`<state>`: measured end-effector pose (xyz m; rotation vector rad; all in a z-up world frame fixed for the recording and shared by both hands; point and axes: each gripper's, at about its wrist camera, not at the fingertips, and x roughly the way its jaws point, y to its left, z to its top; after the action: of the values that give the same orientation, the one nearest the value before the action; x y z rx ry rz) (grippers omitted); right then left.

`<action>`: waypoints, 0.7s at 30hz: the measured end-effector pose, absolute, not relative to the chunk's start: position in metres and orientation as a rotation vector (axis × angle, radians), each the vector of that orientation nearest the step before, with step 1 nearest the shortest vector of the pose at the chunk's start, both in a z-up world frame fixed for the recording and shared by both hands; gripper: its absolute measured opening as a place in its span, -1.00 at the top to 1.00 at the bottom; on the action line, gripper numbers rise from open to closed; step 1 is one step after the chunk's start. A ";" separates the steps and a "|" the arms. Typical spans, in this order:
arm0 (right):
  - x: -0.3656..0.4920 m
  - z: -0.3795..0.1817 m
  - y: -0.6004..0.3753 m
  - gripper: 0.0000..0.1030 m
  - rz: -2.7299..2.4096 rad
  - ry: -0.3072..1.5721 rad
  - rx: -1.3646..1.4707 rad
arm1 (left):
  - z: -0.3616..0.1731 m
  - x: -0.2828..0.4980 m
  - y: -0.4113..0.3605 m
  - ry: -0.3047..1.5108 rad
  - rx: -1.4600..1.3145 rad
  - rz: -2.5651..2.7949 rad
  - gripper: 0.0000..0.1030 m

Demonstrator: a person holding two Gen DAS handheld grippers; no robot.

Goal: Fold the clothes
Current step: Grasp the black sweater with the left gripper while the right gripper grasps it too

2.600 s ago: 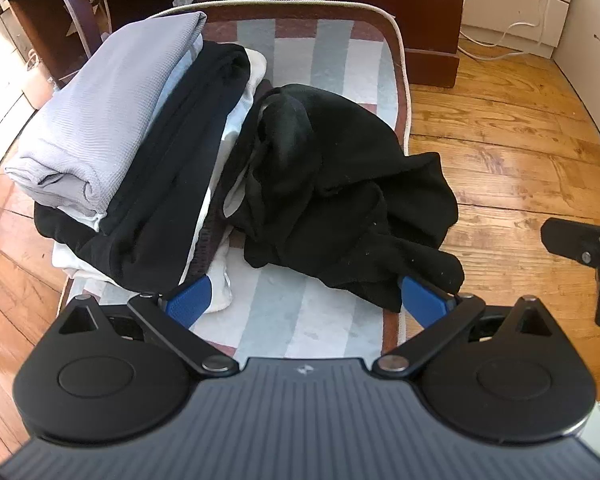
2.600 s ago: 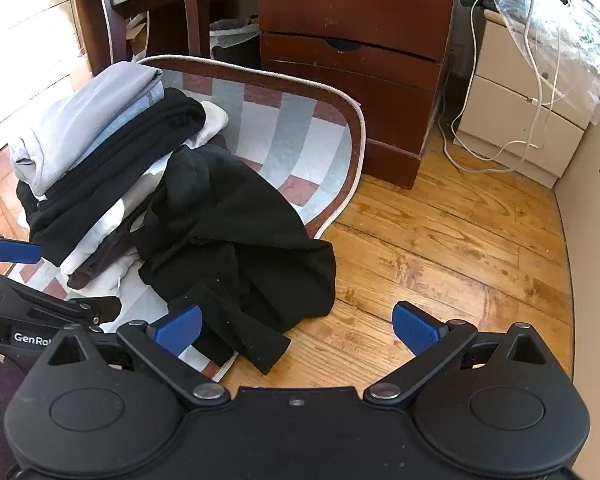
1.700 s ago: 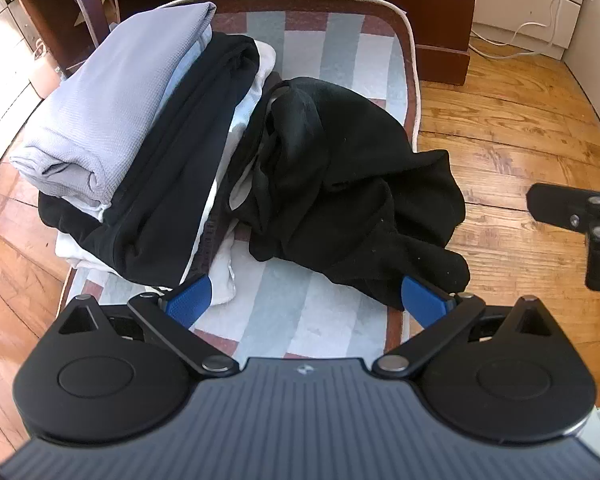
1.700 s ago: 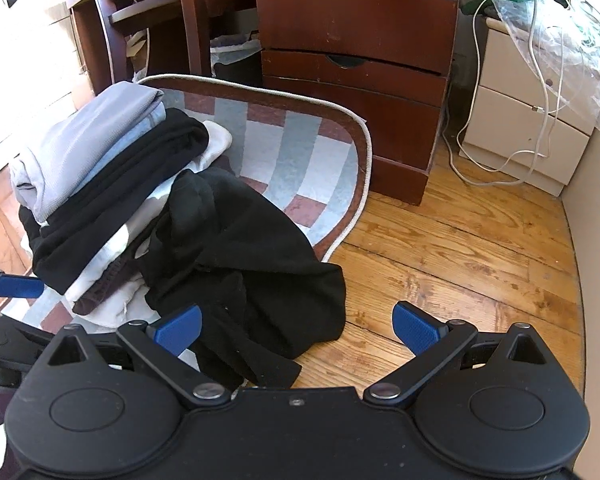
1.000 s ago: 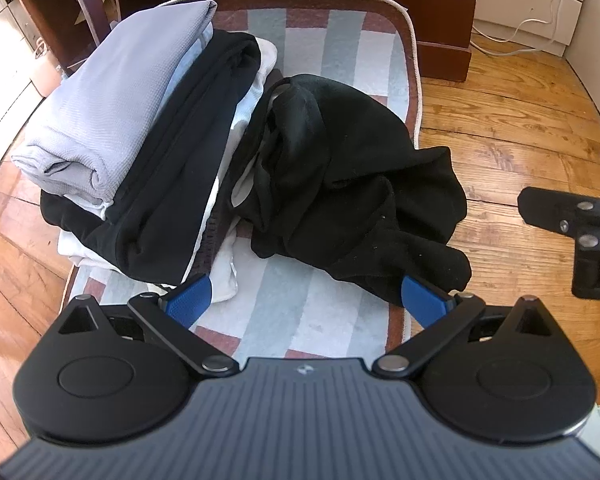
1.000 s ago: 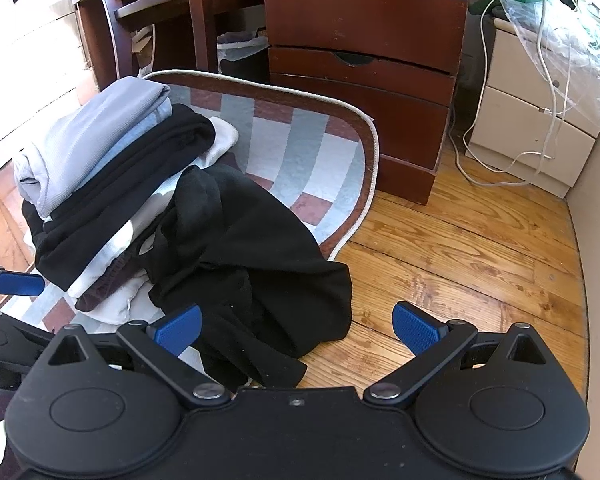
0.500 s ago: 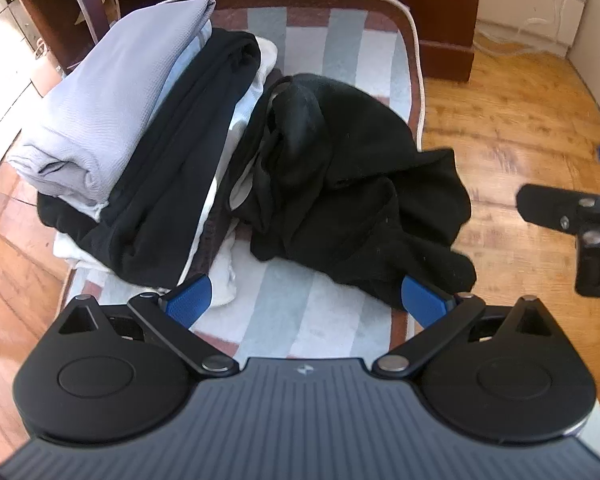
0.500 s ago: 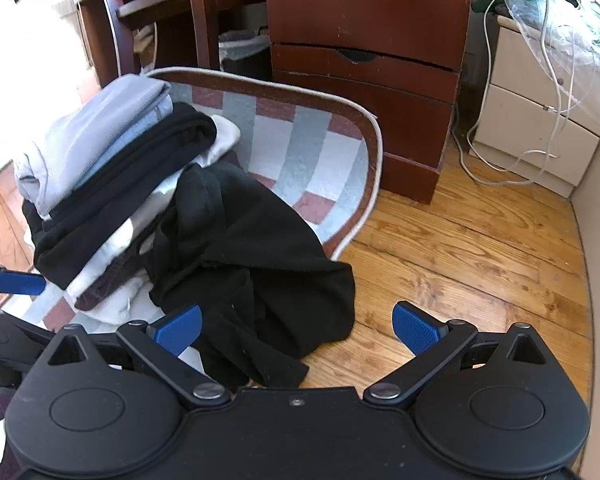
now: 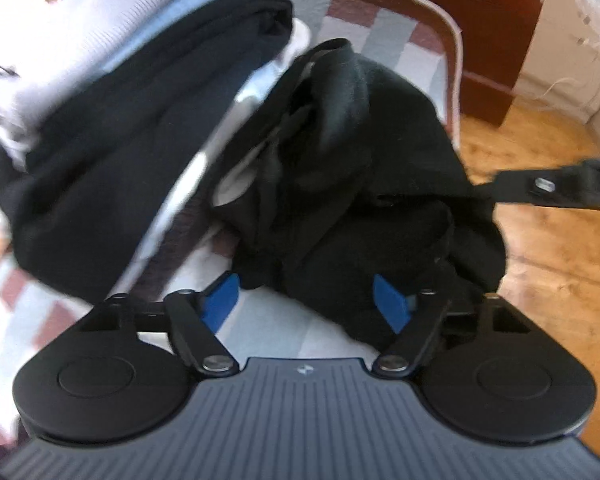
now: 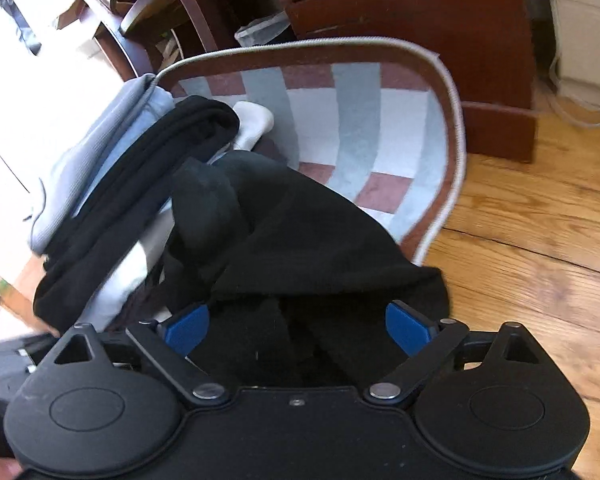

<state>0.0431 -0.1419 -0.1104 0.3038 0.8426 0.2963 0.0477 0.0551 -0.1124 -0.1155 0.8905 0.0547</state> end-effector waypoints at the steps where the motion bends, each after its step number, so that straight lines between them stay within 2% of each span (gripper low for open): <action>1: 0.052 -0.113 -0.142 -0.87 0.307 0.832 0.292 | -0.118 0.050 0.057 0.881 -0.123 0.044 -0.33; 7: 0.113 -0.134 -0.135 -0.86 0.309 0.786 0.225 | -0.153 0.069 0.065 0.873 -0.120 0.059 -0.17; 11: 0.150 -0.169 -0.135 -0.88 0.270 0.892 0.336 | -0.172 0.080 0.076 0.889 -0.212 0.021 -0.13; 12: 0.152 -0.178 -0.136 -0.83 0.294 0.915 0.397 | -0.177 0.082 0.080 0.896 -0.258 0.008 -0.12; 13: 0.151 -0.187 -0.137 -0.43 0.340 0.925 0.470 | -0.181 0.084 0.084 0.905 -0.308 -0.002 -0.12; 15: 0.142 -0.197 -0.142 0.12 0.376 0.939 0.612 | -0.189 0.085 0.093 0.912 -0.414 -0.045 -0.10; 16: 0.135 -0.200 -0.144 0.37 0.379 0.944 0.657 | -0.191 0.085 0.094 0.911 -0.444 -0.062 0.04; 17: 0.125 -0.199 -0.145 0.44 0.383 0.942 0.661 | -0.192 0.083 0.093 0.908 -0.450 -0.072 0.10; 19: 0.103 -0.195 -0.146 0.61 0.410 0.938 0.664 | -0.195 0.080 0.090 0.901 -0.462 -0.093 0.47; 21: 0.081 -0.189 -0.152 0.67 0.469 0.945 0.722 | -0.189 0.074 0.081 0.913 -0.447 -0.126 0.67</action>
<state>0.0814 -0.1525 -0.1893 0.7220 0.9451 0.4691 0.0739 0.0815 -0.1892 -0.4470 0.9125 -0.1258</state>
